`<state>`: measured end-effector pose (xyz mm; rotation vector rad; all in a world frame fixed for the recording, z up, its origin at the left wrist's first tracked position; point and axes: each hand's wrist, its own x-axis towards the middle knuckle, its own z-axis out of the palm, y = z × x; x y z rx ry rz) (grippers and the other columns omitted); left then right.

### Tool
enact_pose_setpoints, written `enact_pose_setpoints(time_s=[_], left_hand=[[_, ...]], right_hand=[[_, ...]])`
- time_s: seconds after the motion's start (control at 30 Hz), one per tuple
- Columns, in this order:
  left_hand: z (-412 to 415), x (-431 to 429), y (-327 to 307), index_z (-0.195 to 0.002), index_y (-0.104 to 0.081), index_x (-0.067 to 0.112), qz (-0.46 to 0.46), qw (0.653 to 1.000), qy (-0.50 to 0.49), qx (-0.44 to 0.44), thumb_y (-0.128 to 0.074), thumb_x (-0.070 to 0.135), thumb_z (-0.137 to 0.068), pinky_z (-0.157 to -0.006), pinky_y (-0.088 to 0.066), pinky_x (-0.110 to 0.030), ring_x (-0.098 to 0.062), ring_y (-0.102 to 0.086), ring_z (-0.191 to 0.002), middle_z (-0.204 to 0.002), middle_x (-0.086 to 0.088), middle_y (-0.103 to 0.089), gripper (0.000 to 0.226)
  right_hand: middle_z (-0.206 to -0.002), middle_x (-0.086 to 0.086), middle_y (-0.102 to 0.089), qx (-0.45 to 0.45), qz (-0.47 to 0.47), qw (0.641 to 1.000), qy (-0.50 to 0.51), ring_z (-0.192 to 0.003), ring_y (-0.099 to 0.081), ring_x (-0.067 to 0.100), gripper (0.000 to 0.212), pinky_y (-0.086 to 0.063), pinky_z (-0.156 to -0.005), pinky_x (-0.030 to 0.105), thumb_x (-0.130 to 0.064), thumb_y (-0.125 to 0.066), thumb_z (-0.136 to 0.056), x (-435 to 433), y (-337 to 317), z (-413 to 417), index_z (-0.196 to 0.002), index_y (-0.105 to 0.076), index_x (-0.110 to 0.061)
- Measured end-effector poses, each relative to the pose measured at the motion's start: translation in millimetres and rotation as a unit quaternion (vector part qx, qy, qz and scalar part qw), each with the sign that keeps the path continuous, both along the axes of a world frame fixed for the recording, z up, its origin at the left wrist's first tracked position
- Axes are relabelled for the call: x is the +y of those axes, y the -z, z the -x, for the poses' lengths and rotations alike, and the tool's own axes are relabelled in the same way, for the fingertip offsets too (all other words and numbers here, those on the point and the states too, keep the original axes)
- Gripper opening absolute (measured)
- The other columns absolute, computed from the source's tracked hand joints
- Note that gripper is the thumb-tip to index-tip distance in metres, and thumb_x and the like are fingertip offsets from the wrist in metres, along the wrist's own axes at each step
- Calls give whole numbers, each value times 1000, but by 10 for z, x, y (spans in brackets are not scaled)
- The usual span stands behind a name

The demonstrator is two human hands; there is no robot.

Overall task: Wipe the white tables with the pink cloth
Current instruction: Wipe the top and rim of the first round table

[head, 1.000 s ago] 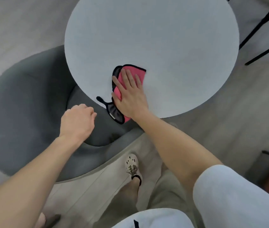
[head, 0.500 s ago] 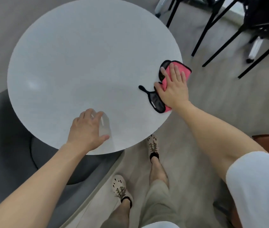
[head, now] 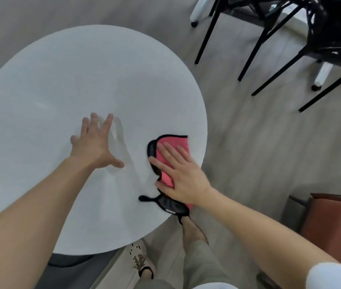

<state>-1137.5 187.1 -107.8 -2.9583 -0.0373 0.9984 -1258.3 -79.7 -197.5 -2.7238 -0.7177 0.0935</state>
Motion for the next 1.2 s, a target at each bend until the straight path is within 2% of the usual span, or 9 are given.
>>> enact_pose_setpoints(time_s=[0.17, 0.3, 0.37, 0.47, 0.6, 0.8, 0.97, 1.1, 1.2], left_hand=[[-67, -12, 155, -161, 26, 53, 3, 996, -64, 55, -103, 70, -40, -108, -37, -84, -32, 24, -164, -173, 5, 34, 178], [-39, 18, 136, -162, 28, 49, -5, 997, -59, 53, -103, 70, -42, -108, -41, -80, -33, 24, -164, -173, 2, 34, 179], [-39, 4, 124, -160, 32, 49, -9, 997, -57, 56, -102, 70, -43, -110, -41, -78, -33, 25, -164, -173, 1, 35, 179], [-12, 6, 126, -158, 36, 51, -11, 996, -60, 59, -101, 71, -45, -114, -37, -78, -33, 26, -164, -173, 1, 38, 179], [-7, -4, 113, -157, 36, 51, -12, 997, -51, 51, -101, 71, -46, -113, -41, -73, -35, 24, -164, -172, 0, 37, 178], [-29, -52, 124, -159, 36, 46, -20, 998, -47, 47, -102, 68, -48, -112, -39, -77, -40, 24, -163, -171, -5, 39, 178], [-15, -38, 121, -157, 41, 47, -18, 996, -63, 53, -100, 66, -56, -119, -31, -77, -40, 31, -162, -168, -5, 47, 174], [4, -43, 78, -160, 35, 47, -10, 997, -66, 30, -101, 58, -62, -119, -33, -74, -38, 26, -164, -171, -4, 41, 168], [-17, 10, 9, -164, 18, 52, 0, 999, -44, 14, -97, 71, -52, -110, -46, -63, -32, 12, -167, -176, 2, 24, 162]], right_hand=[[-180, 11, -18, -26, 31, 992, 118, -168, -12, 29, 79, -17, -133, 58, -69, -53, -103, -635, 101, -1237, -170, -36, -30], [-179, 21, -17, -12, 64, 967, 245, -168, -11, 37, 81, -9, -134, 59, -68, -38, -104, -52, 84, -2299, -170, -34, -21], [-178, 25, -16, -14, 47, 973, 224, -167, -10, 40, 82, -8, -133, 59, -65, -36, -105, 404, 44, -2355, -171, -32, -16], [-179, 24, -6, -2, 27, 996, 85, -168, -2, 38, 83, -7, -133, 58, -64, -36, -107, 757, -25, -1834, -173, -24, -16], [-180, 18, -10, 12, -21, 999, -47, -169, -4, 34, 76, -15, -134, 58, -60, -49, -107, 266, -17, -1009, -171, -32, -22], [-180, 13, -20, -7, -2, 998, 57, -168, -14, 32, 82, -18, -133, 57, -66, -63, -99, -449, 11, -1500, -168, -40, -29], [-176, 22, -25, -49, 41, 972, 227, -166, -20, 39, 78, -16, -132, 60, -66, -44, -105, 342, 103, -2888, -167, -42, -19], [-179, 20, -17, -30, 46, 992, 116, -168, -11, 35, 78, -9, -134, 57, -62, -32, -108, 1286, -18, -2776, -171, -32, -16], [-180, 17, -14, -11, 33, 999, 16, -168, -8, 33, 75, -11, -134, 55, -60, -35, -110, 1168, -55, -2170, -172, -29, -19]])
